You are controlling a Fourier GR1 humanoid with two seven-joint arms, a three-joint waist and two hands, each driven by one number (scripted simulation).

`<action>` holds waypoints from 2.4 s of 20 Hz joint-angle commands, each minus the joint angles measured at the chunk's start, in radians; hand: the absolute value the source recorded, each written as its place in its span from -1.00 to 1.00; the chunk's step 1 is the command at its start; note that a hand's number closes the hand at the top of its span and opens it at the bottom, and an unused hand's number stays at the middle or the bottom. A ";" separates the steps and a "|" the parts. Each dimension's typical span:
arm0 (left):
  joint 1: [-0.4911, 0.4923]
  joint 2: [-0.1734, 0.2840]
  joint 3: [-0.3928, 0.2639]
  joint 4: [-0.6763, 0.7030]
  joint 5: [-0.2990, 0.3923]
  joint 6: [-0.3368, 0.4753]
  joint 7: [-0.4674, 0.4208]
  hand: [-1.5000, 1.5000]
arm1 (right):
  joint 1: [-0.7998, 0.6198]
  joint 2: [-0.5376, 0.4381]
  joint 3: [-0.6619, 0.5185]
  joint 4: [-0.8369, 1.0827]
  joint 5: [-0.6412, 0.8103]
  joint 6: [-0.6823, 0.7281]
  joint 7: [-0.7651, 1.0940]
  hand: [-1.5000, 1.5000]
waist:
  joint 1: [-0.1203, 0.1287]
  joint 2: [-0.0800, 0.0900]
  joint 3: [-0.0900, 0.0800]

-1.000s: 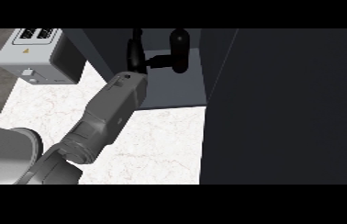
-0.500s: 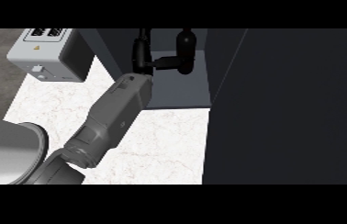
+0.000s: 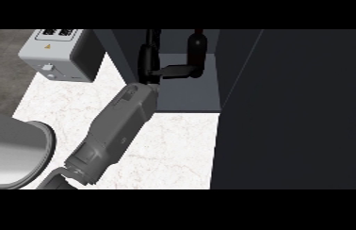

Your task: Pick up the wine, place it into the cabinet and close the cabinet

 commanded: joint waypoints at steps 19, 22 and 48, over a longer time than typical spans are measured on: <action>0.647 0.056 -0.325 -0.962 -0.138 0.198 0.225 -1.00 | 0.015 -0.013 0.059 -0.221 0.009 -0.060 0.124 -1.00 | 0.004 -0.001 -0.001; 0.728 0.103 -0.330 -1.032 -0.156 0.169 0.200 -1.00 | -0.006 -0.077 -0.062 -0.218 -0.100 -0.011 0.127 -1.00 | -0.001 0.006 0.000; 1.267 0.453 -0.186 -1.476 -0.061 -0.004 0.090 -1.00 | -0.162 0.017 0.558 -0.098 0.072 0.037 0.320 1.00 | 0.008 0.002 -0.005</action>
